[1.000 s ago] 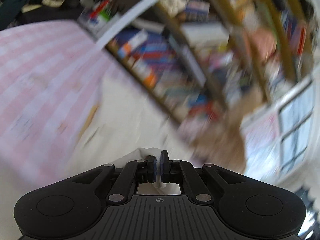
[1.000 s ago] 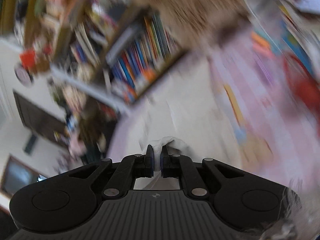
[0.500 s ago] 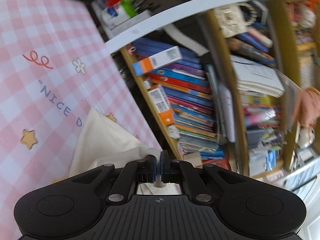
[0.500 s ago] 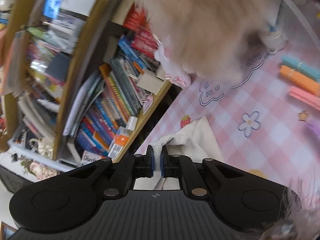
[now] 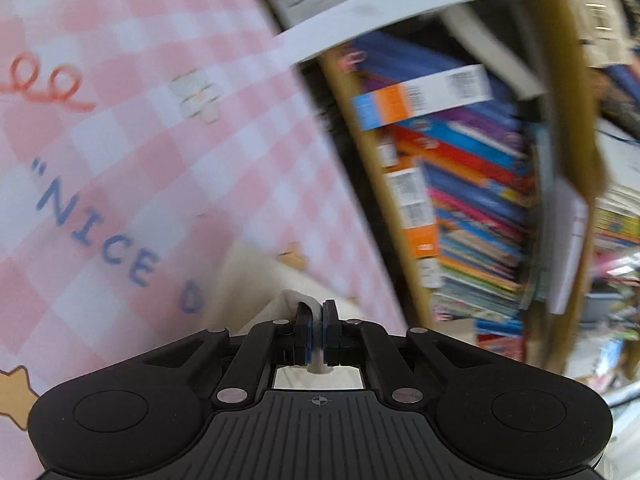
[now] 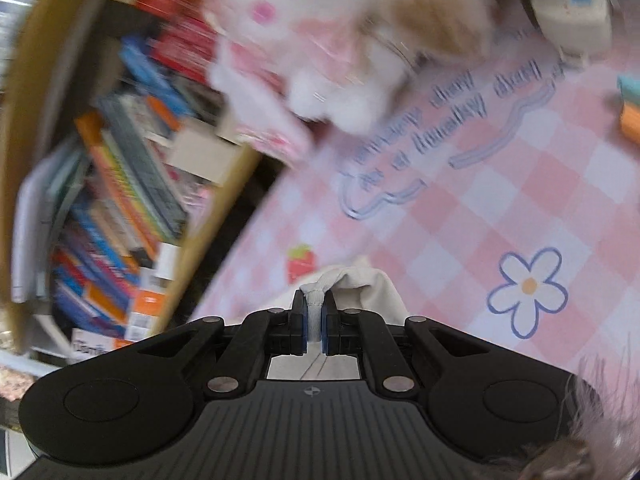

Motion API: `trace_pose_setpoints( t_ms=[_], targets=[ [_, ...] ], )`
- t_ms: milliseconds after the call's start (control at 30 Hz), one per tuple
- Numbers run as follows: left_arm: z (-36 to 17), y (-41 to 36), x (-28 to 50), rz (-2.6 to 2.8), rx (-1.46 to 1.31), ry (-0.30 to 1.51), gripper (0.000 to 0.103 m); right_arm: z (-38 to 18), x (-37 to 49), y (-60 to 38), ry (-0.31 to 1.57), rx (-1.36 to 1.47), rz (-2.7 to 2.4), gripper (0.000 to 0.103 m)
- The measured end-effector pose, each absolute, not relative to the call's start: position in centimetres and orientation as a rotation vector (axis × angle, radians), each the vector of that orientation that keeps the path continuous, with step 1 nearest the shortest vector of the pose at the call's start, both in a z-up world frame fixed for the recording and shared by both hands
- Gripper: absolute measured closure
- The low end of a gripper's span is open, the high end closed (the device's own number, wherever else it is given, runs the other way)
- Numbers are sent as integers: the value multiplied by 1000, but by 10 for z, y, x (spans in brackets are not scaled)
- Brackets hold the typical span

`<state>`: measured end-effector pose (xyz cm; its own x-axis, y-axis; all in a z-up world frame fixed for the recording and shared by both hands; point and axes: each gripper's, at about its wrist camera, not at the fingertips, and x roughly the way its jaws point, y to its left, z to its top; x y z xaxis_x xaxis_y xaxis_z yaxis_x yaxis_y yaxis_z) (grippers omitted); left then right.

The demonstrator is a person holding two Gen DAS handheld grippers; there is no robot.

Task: Fold clothes
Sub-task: 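Lift the hem with both grippers and fold it over toward the collar, then open both grippers to release the hem onto the shirt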

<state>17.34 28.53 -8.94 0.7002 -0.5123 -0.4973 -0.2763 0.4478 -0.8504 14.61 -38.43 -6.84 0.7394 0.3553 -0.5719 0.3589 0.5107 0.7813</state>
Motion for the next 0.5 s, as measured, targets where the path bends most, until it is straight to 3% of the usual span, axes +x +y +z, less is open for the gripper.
trace_pose_setpoints(
  t_ms=[67, 200, 400, 500],
  targets=[
    [-90, 284, 177, -176, -1127, 848, 75, -78, 152, -384, 806, 1065, -19, 89],
    [-91, 282, 184, -190, -1120, 894, 56, -91, 164, -381, 869, 1053, -38, 71],
    [-93, 280, 201, -210, -1140, 925, 58, -88, 189, -375, 975, 1020, -16, 73],
    [-97, 293, 214, -171, -1286, 808, 57, -87, 202, -387, 829, 1143, -54, 73]
  ],
)
